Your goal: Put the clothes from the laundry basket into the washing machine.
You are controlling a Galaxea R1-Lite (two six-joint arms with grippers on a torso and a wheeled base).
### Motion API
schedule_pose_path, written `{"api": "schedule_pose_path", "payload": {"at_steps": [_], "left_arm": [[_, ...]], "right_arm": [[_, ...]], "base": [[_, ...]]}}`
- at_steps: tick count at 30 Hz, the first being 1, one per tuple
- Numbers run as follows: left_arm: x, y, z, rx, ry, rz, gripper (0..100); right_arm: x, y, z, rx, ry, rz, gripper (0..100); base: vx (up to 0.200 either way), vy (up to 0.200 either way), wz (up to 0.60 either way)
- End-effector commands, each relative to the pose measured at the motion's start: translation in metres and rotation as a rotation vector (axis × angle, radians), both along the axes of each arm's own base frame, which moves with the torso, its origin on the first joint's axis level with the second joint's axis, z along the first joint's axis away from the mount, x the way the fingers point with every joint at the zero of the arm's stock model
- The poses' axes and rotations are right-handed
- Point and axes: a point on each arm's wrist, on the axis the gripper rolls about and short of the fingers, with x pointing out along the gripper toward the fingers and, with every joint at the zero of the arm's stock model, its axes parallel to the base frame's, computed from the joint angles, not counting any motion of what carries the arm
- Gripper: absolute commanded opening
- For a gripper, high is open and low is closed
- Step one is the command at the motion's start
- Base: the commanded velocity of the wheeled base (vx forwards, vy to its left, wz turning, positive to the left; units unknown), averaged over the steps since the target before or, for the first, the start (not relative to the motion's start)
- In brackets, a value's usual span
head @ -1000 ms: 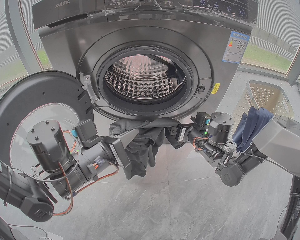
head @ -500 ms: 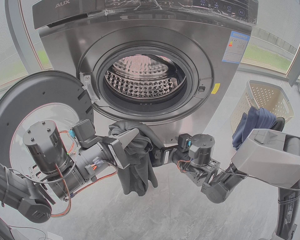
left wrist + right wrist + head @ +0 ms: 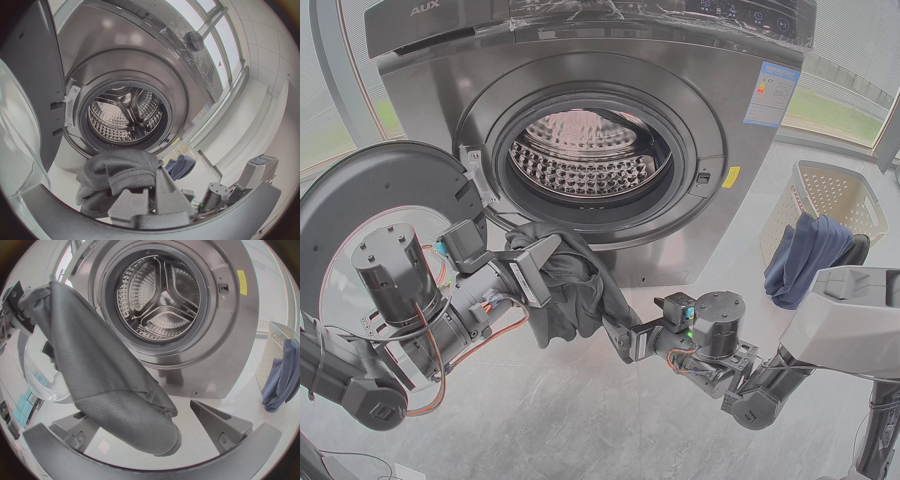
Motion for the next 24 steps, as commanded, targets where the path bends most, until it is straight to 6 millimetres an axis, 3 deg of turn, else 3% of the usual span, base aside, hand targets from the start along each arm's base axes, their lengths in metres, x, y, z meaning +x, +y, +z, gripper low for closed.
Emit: {"api": "schedule_pose_path", "payload": {"at_steps": [1,6,15,22,24], "left_arm": [[0.003,-0.001,-0.001,0.0,0.002,0.008,0],[0.004,-0.002,-0.002,0.004,0.006,0.018,0],[0.005,-0.003,-0.003,0.007,0.008,0.019,0],[0.006,-0.003,-0.002,0.002,0.004,0.033,0],[0.005,-0.003,-0.001,0.001,0.002,0.032,0]], "right_arm": [[-0.019,-0.003,0.029,0.029,-0.047,0.056,100],[-0.029,0.0,0.046,0.057,-0.085,0.089,100],[-0.04,0.011,0.059,0.093,-0.126,0.148,100],[-0.041,0.021,0.062,0.113,-0.145,0.171,100],[-0.032,0.027,0.06,0.12,-0.154,0.161,100]], "base": [[0.0,0.0,0.0],[0.0,0.0,0.0],[0.0,0.0,0.0],[0.0,0.0,0.0],[0.0,0.0,0.0]]}}
